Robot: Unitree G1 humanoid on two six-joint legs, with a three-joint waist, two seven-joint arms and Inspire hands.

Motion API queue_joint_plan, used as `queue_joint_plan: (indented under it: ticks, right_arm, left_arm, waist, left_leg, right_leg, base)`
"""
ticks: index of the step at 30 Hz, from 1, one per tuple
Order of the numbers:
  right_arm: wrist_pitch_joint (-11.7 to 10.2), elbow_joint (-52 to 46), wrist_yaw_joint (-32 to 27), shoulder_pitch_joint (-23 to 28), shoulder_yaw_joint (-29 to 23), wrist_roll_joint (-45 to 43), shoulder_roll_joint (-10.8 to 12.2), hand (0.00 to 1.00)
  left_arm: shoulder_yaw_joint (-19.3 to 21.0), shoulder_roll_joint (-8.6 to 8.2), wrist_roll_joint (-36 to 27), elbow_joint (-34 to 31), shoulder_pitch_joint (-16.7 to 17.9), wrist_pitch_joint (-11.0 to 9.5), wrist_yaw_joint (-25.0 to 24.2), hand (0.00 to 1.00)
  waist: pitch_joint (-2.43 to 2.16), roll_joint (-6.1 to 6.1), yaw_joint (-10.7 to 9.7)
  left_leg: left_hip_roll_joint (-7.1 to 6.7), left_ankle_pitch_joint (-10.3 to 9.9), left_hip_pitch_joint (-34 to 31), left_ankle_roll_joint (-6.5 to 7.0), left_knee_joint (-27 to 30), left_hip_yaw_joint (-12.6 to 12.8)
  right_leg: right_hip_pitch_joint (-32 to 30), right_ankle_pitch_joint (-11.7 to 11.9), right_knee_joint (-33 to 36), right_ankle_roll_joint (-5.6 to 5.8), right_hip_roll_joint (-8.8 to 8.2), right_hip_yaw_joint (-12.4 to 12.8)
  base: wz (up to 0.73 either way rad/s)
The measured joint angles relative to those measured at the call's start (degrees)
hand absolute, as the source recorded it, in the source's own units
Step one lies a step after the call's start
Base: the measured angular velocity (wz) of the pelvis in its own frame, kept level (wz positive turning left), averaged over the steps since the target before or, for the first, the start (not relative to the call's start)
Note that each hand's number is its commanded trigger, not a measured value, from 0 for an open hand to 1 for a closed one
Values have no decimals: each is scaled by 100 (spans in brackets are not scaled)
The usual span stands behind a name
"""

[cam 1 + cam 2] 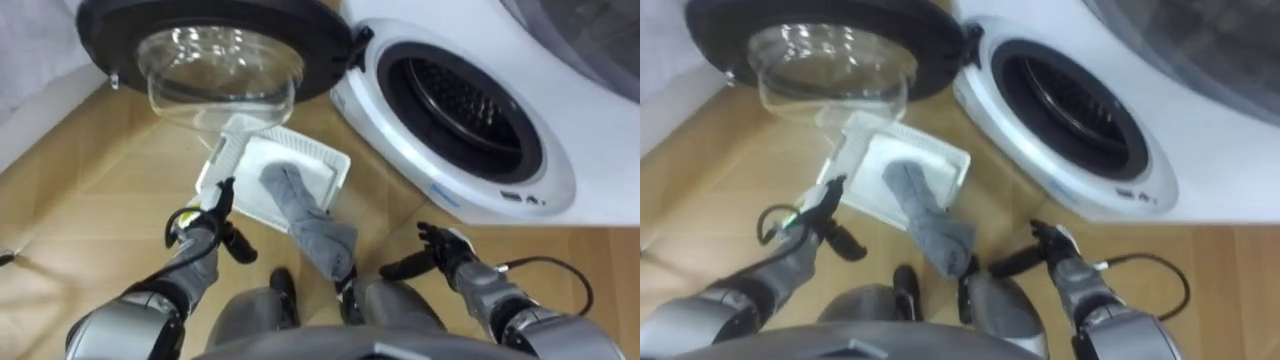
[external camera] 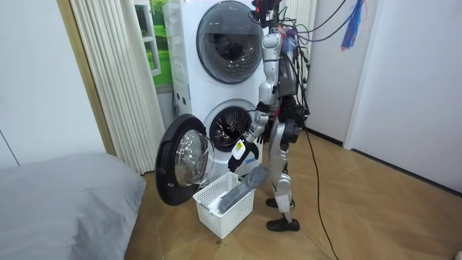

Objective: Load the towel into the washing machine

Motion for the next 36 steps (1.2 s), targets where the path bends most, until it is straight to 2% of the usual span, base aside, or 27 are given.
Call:
queue_joint_plan:
  ticks: [4, 5, 6, 8, 10, 12, 15, 18, 20, 22, 25, 28, 30, 36]
  right_arm:
    - [0, -119, 15, -216, -5, 66, 11, 0]
    - [2, -194, 16, -270, -3, 132, 23, 0]
    - [5, -293, 19, -301, 5, 215, 23, 0]
    - [-4, -420, 19, -375, 24, 431, 29, 0]
    - [-9, -598, 18, -381, 184, 702, 22, 0]
    - [-48, -725, 37, -457, 307, 985, 32, 0]
    - [-151, -777, 146, -601, 423, 1264, 55, 0]
    - [-210, -979, 160, -610, 559, 1599, 105, 0]
    - [-286, -1054, 164, -617, 668, 1866, 138, 0]
    - [-298, -1169, 154, -660, 794, 2154, 160, 0]
    - [-404, -1252, 200, -801, 910, 2394, 163, 0]
    - [-474, -1250, 267, -870, 1019, 2489, 179, 0]
    - [-500, -1285, 298, -980, 1118, 2529, 207, 0]
    - [-569, -1406, 398, -1022, 1126, 2746, 305, 0]
  left_arm:
    - [-185, -3, 163, -25, -234, -2, 39, 0]
    - [-272, -4, 296, -30, -305, -2, 41, 0]
    - [-422, 1, 362, -29, -407, 7, 42, 0]
    - [-679, -1, 433, -25, -539, 20, 43, 0]
    - [-917, -16, 483, -21, -661, 23, 90, 0]
    - [-1087, -25, 606, 1, -889, 30, 166, 0]
    - [-1278, -4, 822, -3, -1156, 51, 282, 0]
    - [-1495, 43, 1017, -23, -1275, 62, 397, 0]
    - [-1665, 64, 1067, -25, -1331, 85, 438, 0]
    - [-1878, 102, 1066, -36, -1379, 92, 547, 0]
    - [-2087, 119, 1066, -69, -1455, 94, 618, 0]
    - [-2205, 132, 1071, -67, -1502, 90, 631, 0]
    - [-2247, 172, 1088, -54, -1605, 88, 742, 0]
    - [-2431, 328, 1092, -50, -1743, 51, 971, 0]
  waist:
    - [25, 8, -25]
    - [41, -11, -29]
    - [75, -30, -65]
    - [117, -27, -175]
    - [131, -7, -220]
    - [145, 3, -329]
    - [154, 1, -439]
    - [155, 3, -485]
    - [155, 2, -558]
    - [155, 3, -592]
    - [150, -6, -704]
    - [152, -14, -811]
    - [152, -17, -922]
    - [151, -39, -1105]
  left_leg:
    - [2, -85, -752, 39, 478, 17]
    - [1, -163, -991, 38, 668, 20]
    - [-18, -233, -1255, 60, 890, 26]
    - [-24, -292, -1624, 91, 1247, 19]
    - [46, -393, -1990, 99, 1620, 14]
    - [181, -515, -2469, 108, 2038, 37]
    - [349, -649, -2997, 131, 2551, 119]
    - [489, -823, -3428, 132, 3026, 175]
    - [504, -918, -3682, 123, 3311, 170]
    - [577, -1014, -3952, 116, 3590, 170]
    - [590, -1109, -4412, 128, 3973, 160]
    - [598, -1162, -4563, 116, 4135, 152]
    - [683, -1205, -4797, 129, 4319, 133]
    - [694, -1296, -5157, 111, 4616, 72]
  right_leg:
    - [-842, -31, 571, 9, -1, 49]
    - [-1106, -101, 774, 7, -4, 90]
    - [-1396, -194, 984, -5, -41, 107]
    - [-1769, -259, 1340, 18, -50, 145]
    - [-2089, -276, 1589, 31, 2, 159]
    - [-2531, -283, 1912, 20, 24, 106]
    - [-3041, -270, 2258, 18, 124, 122]
    - [-3488, -310, 2635, -2, 228, 159]
    - [-3764, -386, 2929, -16, 244, 167]
    - [-4033, -436, 3162, -22, 303, 167]
    - [-4508, -519, 3549, -43, 322, 145]
    - [-4677, -571, 3722, -55, 326, 137]
    - [-4885, -592, 3850, -78, 354, 84]
    - [-5244, -676, 4143, -114, 356, 20]
  base:
    - [-14]
    - [-11]
    - [-4]
    - [2]
    - [-12]
    - [-8]
    - [-18]
    - [-26]
    - [-9]
    - [-10]
    - [1]
    - [1]
    - [0]
    - [2]
